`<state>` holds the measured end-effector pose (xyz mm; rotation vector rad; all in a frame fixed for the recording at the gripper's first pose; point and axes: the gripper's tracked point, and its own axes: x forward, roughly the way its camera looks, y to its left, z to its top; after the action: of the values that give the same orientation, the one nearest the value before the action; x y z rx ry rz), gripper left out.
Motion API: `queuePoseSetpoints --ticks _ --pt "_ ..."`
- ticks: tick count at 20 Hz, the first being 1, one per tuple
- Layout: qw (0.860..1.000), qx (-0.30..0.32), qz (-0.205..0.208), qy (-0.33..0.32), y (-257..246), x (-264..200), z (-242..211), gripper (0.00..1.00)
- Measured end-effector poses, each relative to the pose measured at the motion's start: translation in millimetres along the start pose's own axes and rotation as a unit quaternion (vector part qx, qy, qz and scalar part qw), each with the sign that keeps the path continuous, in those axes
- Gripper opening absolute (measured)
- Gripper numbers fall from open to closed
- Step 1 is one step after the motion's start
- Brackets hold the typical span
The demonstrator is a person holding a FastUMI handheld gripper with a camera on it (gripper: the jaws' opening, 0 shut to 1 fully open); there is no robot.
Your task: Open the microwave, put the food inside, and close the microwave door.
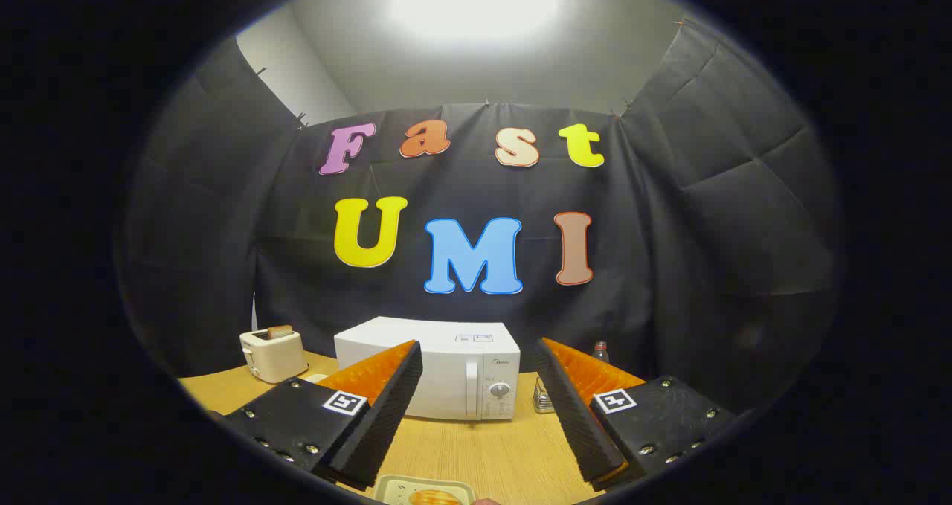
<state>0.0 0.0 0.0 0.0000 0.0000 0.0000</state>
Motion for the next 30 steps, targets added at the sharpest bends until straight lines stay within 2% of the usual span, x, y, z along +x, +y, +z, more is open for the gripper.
queuePoseSetpoints --ticks 16,23,30 --pt "1.000 0.001 -0.011 0.003 -21.4 13.8 -8.5 0.95" --pt "1.000 0.011 0.000 0.004 -28.4 60.2 -13.2 0.95" --pt "0.999 0.015 0.028 0.031 -20.1 121.4 -51.3 0.95"
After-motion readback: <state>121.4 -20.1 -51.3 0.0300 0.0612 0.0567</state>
